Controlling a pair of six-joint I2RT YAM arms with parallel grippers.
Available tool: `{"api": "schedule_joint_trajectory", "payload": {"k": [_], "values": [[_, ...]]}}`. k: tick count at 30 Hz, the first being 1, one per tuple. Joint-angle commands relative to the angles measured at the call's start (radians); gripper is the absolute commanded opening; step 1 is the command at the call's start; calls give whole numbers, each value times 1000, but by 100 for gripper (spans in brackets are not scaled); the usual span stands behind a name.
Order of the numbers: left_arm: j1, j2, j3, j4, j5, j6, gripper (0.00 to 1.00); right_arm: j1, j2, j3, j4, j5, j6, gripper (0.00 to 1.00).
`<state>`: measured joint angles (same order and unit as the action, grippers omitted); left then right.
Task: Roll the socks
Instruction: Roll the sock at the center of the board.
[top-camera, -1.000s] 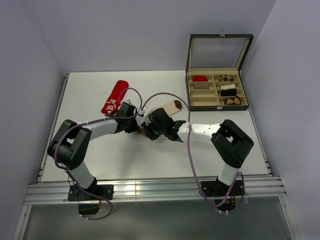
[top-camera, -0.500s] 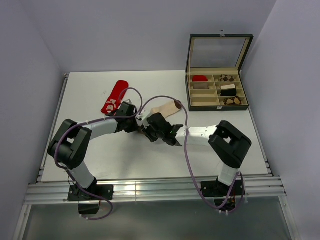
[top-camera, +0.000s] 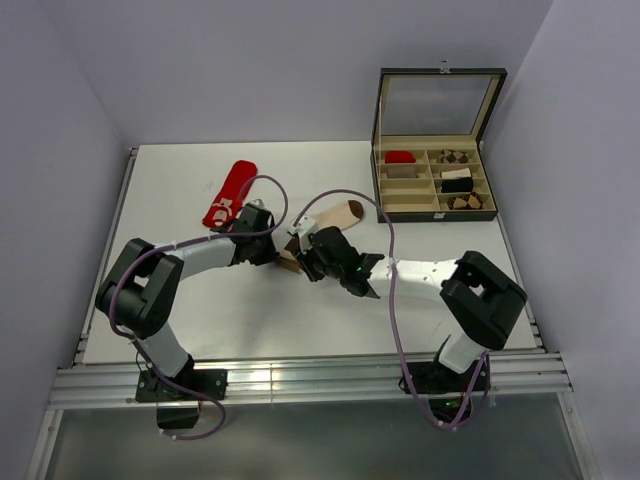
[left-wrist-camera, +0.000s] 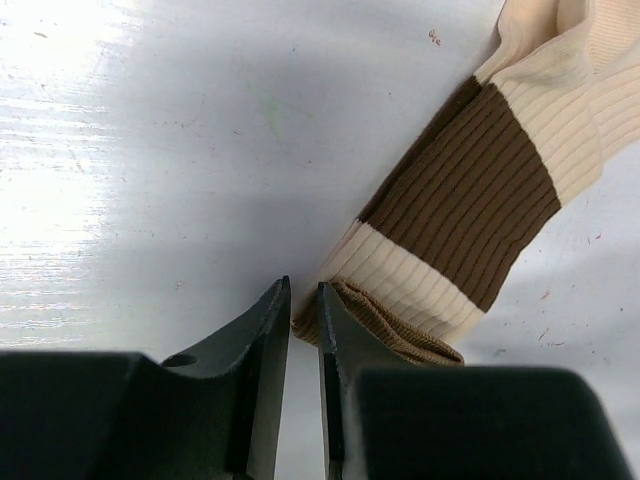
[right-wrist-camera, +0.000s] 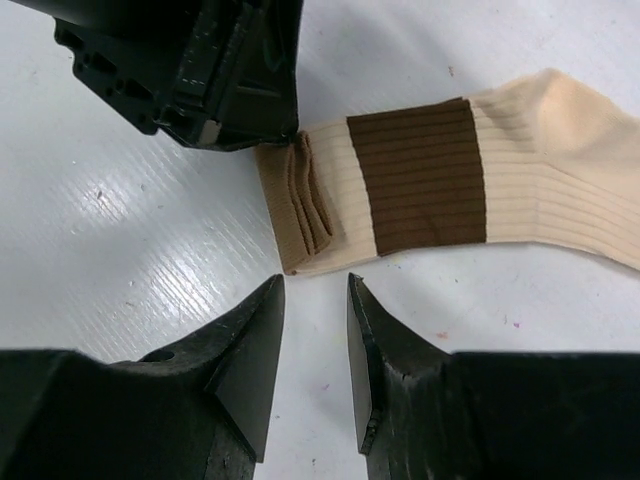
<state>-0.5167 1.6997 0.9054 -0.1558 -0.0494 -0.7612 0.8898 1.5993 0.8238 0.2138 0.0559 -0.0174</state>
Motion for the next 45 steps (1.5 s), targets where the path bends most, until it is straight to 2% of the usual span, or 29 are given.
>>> {"api": "schedule_joint_trajectory", "payload": {"k": [1, 22, 37, 40, 42, 44, 45], "values": [[-5, 25, 16, -54, 8, 31, 22, 23, 26, 40, 50, 25, -27, 39], [-5, 17, 29, -51, 31, 42, 22, 60, 244, 170, 29, 32, -98, 42], [-5, 28, 53, -73, 34, 59, 22, 60, 338, 213, -145, 87, -87, 42], [-2, 22, 50, -64, 25, 56, 22, 60, 350, 206, -172, 96, -76, 35], [9, 11, 38, -53, 25, 40, 22, 55, 352, 205, -194, 76, -62, 17], [23, -14, 24, -36, 28, 28, 24, 48, 349, 218, -206, 12, -41, 3], [27, -24, 20, -31, 28, 13, 24, 37, 343, 224, -235, -10, -32, 0]]}}
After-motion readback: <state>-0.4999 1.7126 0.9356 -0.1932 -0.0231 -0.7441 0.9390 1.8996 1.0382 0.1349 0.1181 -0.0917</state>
